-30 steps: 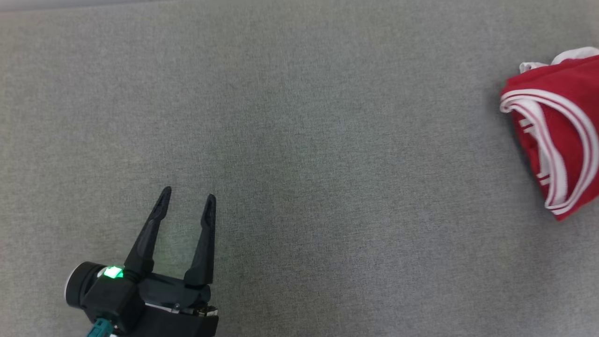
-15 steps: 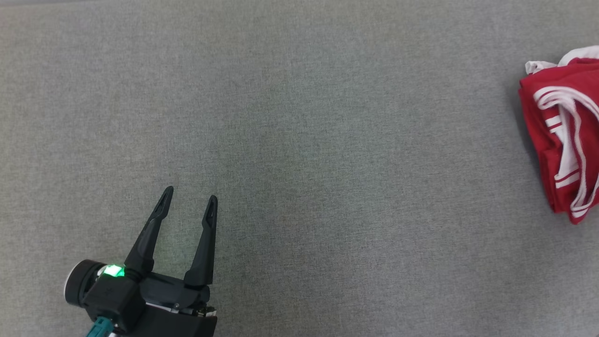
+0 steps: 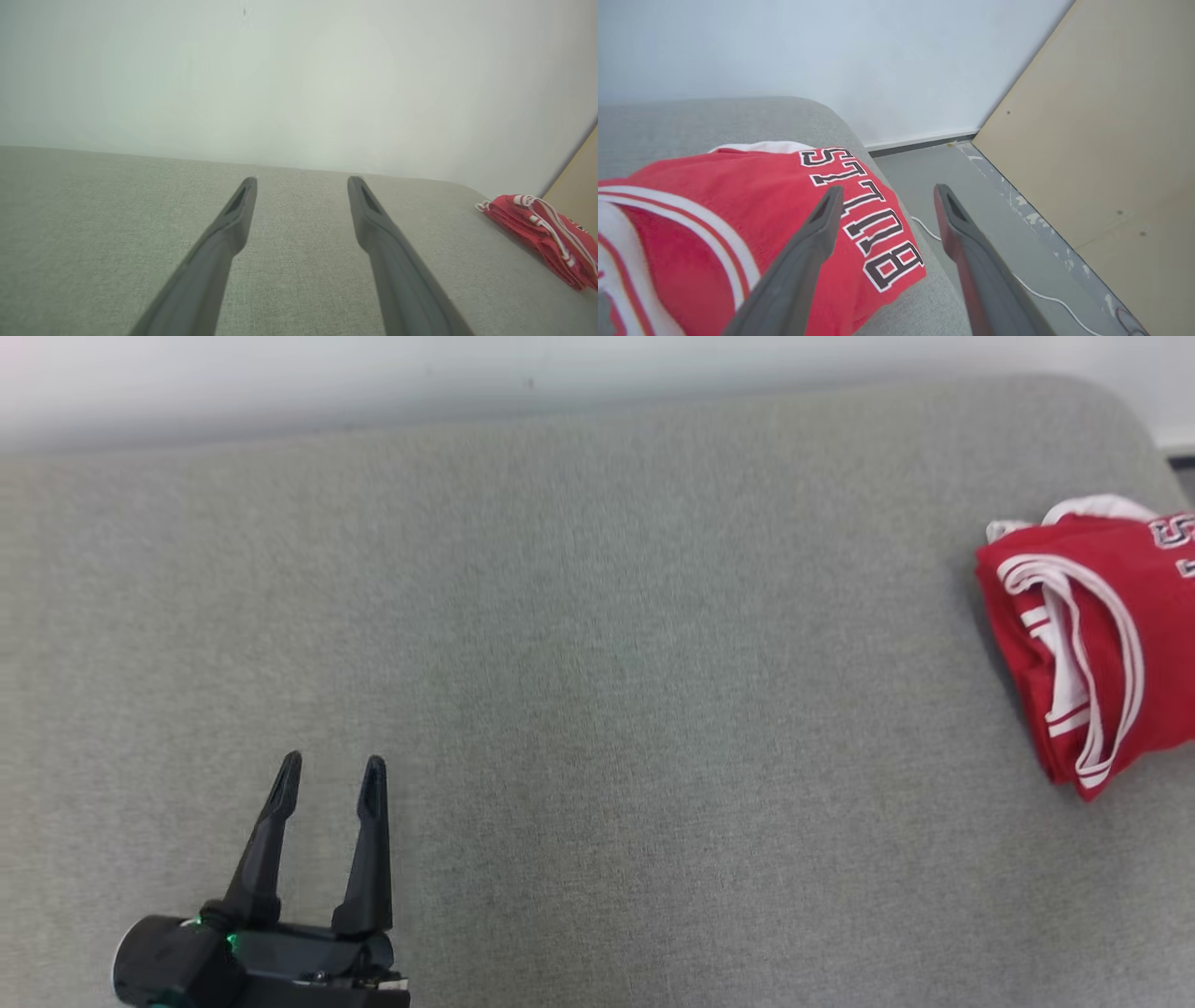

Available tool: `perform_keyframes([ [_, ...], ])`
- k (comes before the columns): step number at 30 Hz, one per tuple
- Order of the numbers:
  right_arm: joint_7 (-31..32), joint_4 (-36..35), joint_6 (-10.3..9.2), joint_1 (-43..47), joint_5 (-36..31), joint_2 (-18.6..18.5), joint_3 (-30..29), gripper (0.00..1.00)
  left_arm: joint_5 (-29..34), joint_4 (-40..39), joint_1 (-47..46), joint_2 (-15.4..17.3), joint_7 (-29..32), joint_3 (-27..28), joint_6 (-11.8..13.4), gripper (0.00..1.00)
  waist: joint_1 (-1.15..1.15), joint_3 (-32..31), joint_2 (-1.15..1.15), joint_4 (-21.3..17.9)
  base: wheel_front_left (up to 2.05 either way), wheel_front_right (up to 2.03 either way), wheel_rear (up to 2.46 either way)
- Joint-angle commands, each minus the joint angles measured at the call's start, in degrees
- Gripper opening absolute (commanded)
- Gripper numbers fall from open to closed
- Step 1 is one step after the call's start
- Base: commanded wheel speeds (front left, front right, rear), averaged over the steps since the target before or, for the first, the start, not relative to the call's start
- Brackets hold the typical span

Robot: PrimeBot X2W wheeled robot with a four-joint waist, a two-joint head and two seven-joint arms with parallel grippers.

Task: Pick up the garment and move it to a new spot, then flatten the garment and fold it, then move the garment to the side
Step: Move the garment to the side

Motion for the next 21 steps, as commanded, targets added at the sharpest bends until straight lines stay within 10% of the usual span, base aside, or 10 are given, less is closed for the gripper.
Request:
perform_keyframes([
  [1, -1.8, -0.2, -0.16, 1.2, 1.8, 0.9, 1.4, 1.0, -0.6, 0.2, 0.7, -0.7, -0.2, 0.6, 0.1, 1.0, 0.01, -3.3, 0.0, 0.6, 0.0, 0.0, 0.0],
  [12, -16.5, -8.9, -0.16, 15.7, 11.2, 11.4, 12.9, 1.0, -2.3, 1.9, 5.0, -3.3, -0.2, 6.0, 0.3, 1.0, 0.01, -11.3, 0.0, 2.3, 0.0, 0.0, 0.0],
  [21, -20.0, -21.3, -0.16, 31.9, 20.9, 12.8, 28.7, 1.0, -2.6, 5.3, 8.9, -3.7, -0.2, 8.4, 1.0, 1.0, 0.01, -15.8, 0.0, 3.5, 0.0, 0.0, 0.0],
])
